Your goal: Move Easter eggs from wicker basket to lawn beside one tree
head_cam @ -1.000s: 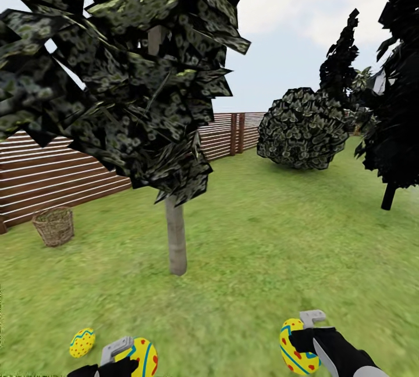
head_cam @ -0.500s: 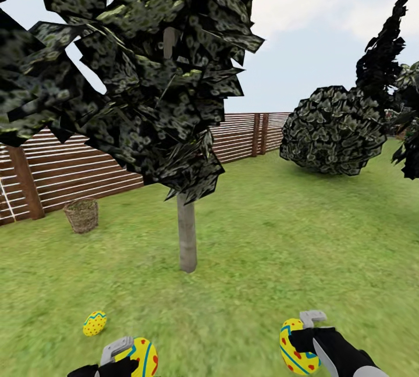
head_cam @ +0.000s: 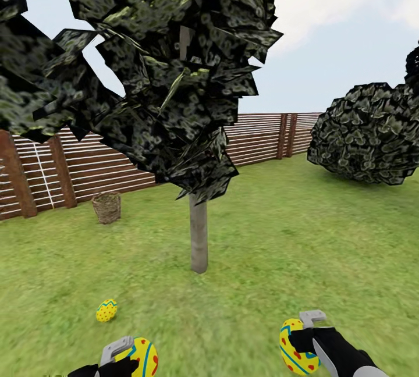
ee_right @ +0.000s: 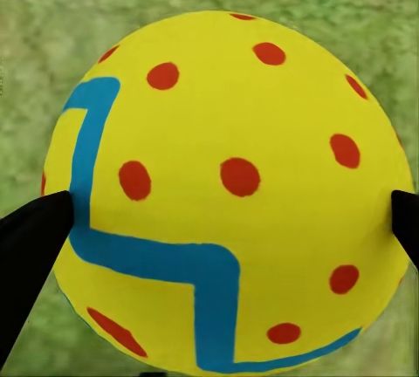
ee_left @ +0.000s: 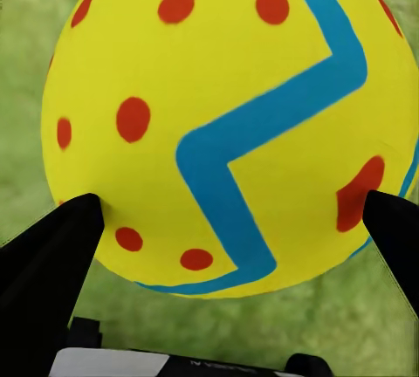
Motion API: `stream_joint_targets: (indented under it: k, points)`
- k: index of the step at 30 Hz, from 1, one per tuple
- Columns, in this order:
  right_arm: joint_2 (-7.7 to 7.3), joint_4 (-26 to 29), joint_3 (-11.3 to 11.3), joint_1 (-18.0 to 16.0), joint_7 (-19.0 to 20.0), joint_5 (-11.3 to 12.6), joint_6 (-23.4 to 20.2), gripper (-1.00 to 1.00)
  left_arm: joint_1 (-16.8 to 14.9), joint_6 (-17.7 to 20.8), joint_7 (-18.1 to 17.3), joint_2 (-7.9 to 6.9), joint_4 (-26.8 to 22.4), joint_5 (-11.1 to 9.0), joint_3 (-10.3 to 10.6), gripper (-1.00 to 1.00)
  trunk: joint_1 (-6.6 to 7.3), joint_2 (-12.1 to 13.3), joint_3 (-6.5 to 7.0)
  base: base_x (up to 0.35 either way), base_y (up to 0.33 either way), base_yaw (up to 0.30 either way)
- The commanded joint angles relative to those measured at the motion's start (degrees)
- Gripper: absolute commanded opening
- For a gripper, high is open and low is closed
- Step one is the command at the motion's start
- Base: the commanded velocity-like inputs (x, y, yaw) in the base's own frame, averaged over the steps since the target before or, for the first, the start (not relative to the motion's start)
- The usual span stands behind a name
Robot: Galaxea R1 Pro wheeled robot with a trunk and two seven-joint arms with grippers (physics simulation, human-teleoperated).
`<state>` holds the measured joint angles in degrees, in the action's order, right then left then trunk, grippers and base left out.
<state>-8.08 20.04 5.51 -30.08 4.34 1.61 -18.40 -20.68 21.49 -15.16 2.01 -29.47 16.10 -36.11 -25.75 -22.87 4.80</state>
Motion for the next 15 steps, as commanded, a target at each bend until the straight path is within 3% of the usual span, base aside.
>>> stream_joint_targets:
  k: [1,5,15]
  points:
    - [-0.11,0.1,0.5,0.0,0.1,0.2,-0.3,-1.00,0.0,0.3,-0.5,0.08,-0.1,0.6,-0.5,-1.00,-0.03,0.0,-0.03,0.100,-0.329,0.295]
    - [-0.14,0.1,0.5,0.0,0.1,0.2,-0.3,-1.00,-0.1,0.3,-0.5,0.10,-0.1,0.6,-0.5,-1.00,-0.03,0.0,-0.03,0.116,-0.324,0.171]
    - [-0.10,0.2,0.5,0.0,0.1,0.2,-0.4,-1.00,0.0,0.3,-0.5,0.18,-0.1,0.7,-0.4,-1.00,-0.03,0.0,-0.03,0.185,-0.286,0.005]
